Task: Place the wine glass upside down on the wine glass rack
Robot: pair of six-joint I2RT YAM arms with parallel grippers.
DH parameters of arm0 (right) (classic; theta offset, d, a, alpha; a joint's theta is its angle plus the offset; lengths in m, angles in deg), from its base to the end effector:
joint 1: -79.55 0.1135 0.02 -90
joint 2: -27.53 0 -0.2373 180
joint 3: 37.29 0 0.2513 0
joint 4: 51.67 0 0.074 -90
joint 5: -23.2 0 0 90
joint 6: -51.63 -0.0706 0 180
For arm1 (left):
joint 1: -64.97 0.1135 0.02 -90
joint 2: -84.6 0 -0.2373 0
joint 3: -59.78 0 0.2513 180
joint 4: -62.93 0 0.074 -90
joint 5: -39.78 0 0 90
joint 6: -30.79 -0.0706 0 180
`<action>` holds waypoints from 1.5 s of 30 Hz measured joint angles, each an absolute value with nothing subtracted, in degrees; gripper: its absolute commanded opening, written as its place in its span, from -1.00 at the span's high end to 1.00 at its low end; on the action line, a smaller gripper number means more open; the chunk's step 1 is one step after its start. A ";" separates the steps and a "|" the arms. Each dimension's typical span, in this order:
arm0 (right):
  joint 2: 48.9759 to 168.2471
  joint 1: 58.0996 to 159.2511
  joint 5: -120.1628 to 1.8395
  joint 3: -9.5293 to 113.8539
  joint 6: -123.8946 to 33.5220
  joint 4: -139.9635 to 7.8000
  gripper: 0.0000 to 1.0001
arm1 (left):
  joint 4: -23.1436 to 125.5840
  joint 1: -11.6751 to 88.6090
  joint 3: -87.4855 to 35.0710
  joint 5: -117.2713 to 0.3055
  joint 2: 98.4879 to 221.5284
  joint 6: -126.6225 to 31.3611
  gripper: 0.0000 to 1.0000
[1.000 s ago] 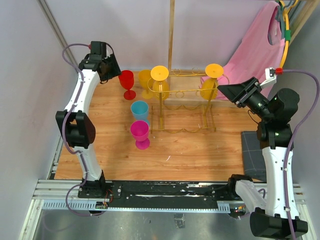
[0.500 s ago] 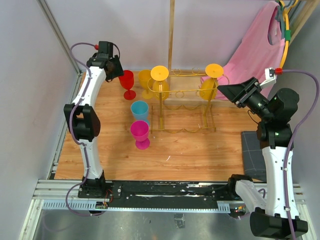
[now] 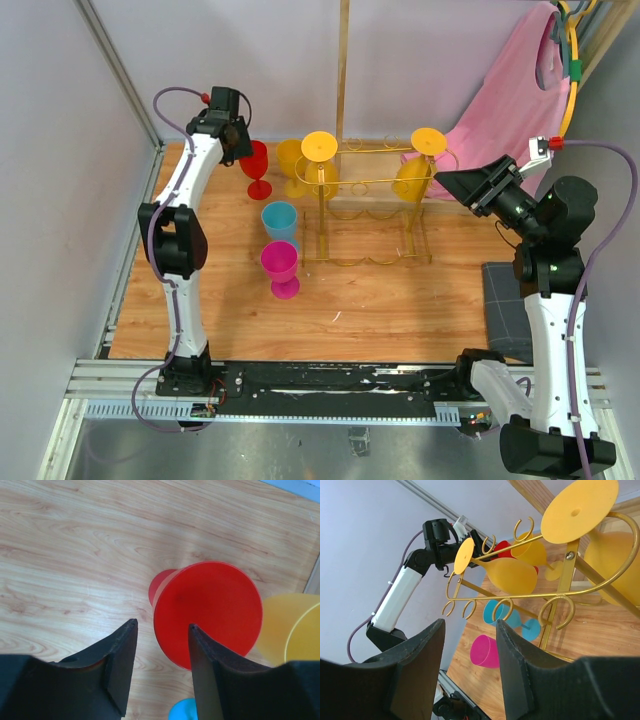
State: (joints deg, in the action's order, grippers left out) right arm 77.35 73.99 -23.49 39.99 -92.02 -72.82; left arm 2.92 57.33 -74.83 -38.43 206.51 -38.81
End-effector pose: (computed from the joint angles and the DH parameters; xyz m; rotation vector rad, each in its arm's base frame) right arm 0.2182 0.0274 0.4245 0.1605 1.6098 1.2091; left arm 0.4852 -0.0505 0.2650 -0.3587 2.3467 0.0131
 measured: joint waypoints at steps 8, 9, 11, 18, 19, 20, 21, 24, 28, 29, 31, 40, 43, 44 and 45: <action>77.33 73.99 -23.54 39.99 -92.02 -73.08 0.07 | 2.86 57.33 -74.76 -37.01 206.95 -39.27 0.28; 77.33 73.99 -23.54 39.99 -92.04 -73.08 0.07 | 2.86 57.33 -74.74 -36.92 206.95 -39.29 0.32; 77.33 73.99 -23.54 39.99 -92.04 -73.08 0.07 | 2.88 57.33 -74.44 -36.77 206.95 -39.24 0.39; 77.27 73.99 -23.56 39.99 -92.04 -73.08 0.07 | 2.83 57.28 -73.37 -36.72 206.97 -39.13 0.89; 77.27 73.99 -23.56 39.99 -92.04 -73.08 0.07 | 2.79 57.28 -73.21 -36.66 206.97 -39.40 0.94; 77.24 73.99 -23.56 39.99 -92.04 -73.08 0.07 | 2.77 57.26 -73.17 -36.55 206.97 -39.27 0.99; 77.24 73.99 -23.56 39.99 -92.04 -73.10 0.07 | 2.79 57.26 -73.17 -36.51 206.97 -39.35 1.00; 77.22 73.99 -23.56 39.97 -92.04 -73.10 0.07 | 2.97 57.22 -72.93 -36.05 206.95 -39.44 1.00; 77.22 73.99 -23.56 39.99 -92.06 -73.08 0.07 | 3.56 57.22 -72.19 -35.17 206.51 -39.46 0.99; 77.20 73.99 -23.56 39.99 -92.06 -73.10 0.07 | 3.60 57.17 -71.90 -34.65 206.27 -39.46 0.99; 77.11 73.99 -23.56 39.99 -92.06 -73.10 0.08 | 3.47 57.09 -71.33 -33.23 205.77 -39.46 0.99; 76.96 74.01 -23.58 39.97 -92.06 -73.08 0.08 | 3.77 56.91 -68.67 -22.96 198.36 -39.29 1.00; 77.11 74.14 -23.58 39.97 -92.06 -73.08 0.09 | 5.83 56.56 -68.58 -19.11 193.66 -39.16 0.99; 77.29 74.18 -23.56 39.97 -92.06 -73.08 0.09 | 7.21 56.23 -68.25 -17.73 191.71 -39.24 1.00; 77.44 74.20 -23.56 39.97 -92.06 -73.08 0.09 | 9.00 55.73 -67.53 -16.42 189.48 -39.33 0.99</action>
